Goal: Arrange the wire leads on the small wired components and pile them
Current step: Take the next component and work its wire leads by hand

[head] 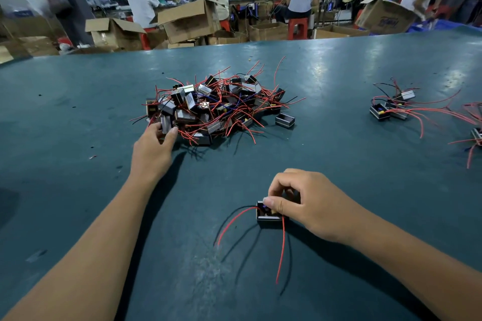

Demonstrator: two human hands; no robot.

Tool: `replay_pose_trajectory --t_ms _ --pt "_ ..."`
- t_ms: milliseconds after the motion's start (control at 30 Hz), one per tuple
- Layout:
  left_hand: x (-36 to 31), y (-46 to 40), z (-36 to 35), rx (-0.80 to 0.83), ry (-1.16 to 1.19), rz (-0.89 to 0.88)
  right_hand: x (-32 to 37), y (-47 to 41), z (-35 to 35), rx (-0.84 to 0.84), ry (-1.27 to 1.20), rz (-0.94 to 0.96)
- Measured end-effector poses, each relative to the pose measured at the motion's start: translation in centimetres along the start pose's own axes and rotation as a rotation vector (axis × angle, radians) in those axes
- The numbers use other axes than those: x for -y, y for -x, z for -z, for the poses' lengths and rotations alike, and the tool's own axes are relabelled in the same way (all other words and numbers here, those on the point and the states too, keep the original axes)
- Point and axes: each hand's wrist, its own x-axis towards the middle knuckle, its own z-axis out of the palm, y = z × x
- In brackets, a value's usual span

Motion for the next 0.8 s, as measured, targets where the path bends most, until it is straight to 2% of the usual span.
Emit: replay_pose_trajectory --t_ms 167,333,433,533,633,700,800 --pt "-0.2 -0.4 -0.2 -0.045 0.082 0.07 -0.1 -0.1 -0.3 -0.027 0.027 0.004" --pt "-2.4 0.0 0.4 -0.044 0.629 0.291 -0.2 -0.1 -0.2 -0.045 -0.03 -0.008" --pt "-4.8 1.2 1.4 -0.027 0.827 0.272 -0.3 -0.1 0.0 -0.055 -0.04 -0.02" --pt "-7.2 2.6 2.5 -0.059 0.87 0.137 -0.1 -0.1 0.2 -0.058 -0.036 -0.031" --pt "-9.0 4.2 3.7 -0.253 0.65 -0.213 0.1 -0.1 0.4 -0.059 -0.035 -0.031" --pt "-10.0 5.4 4.1 -0.306 0.588 -0.436 0.3 -0.2 0.6 -0.06 -0.04 -0.028" --pt "-10.8 6.5 3.9 -0.135 0.645 -0.577 0.5 -0.1 0.7 -0.079 -0.055 -0.017"
